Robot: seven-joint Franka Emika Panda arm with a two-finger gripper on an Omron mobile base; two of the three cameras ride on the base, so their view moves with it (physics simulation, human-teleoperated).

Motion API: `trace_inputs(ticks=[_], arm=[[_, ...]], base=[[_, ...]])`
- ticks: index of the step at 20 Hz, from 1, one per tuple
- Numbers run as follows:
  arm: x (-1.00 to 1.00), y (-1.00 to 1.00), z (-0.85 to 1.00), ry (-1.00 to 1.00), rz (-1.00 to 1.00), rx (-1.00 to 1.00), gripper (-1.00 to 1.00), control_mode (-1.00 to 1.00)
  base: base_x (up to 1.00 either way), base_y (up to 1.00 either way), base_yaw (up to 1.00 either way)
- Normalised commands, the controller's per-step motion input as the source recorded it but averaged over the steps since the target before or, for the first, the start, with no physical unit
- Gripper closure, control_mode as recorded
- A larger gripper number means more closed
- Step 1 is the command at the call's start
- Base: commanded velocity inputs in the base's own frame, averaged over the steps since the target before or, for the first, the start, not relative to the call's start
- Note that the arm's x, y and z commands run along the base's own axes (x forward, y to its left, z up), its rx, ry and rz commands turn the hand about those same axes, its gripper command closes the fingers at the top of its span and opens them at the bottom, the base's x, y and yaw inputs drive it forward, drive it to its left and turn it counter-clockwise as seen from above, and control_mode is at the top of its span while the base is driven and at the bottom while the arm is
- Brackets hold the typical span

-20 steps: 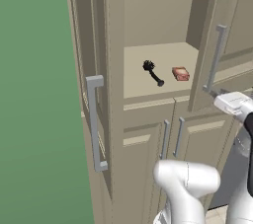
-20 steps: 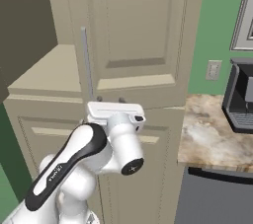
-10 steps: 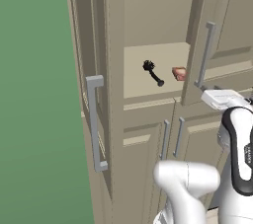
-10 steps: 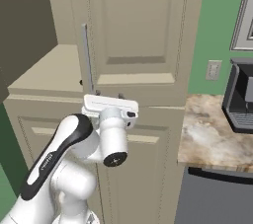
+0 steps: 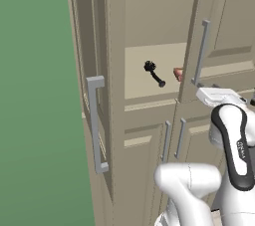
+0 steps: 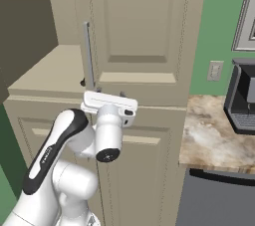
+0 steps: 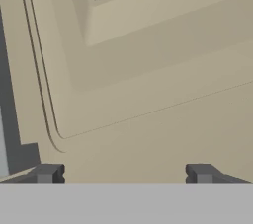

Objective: Pick up the dish brush and bar soap from the sink, and place them back in the cabinet, and close the cabinet doors.

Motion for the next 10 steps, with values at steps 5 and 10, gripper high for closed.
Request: trace_inputs(ticks=[5,10], arm=[[0.11,0.00,0.00,0.00,-0.01,0.00,-1.00,-1.00],[0.09,0.00,0.00,0.00,0.00,0.00,-1.00,-1.00]], base=[[0.00,0.00,0.00],[0.00,0.00,0.00]])
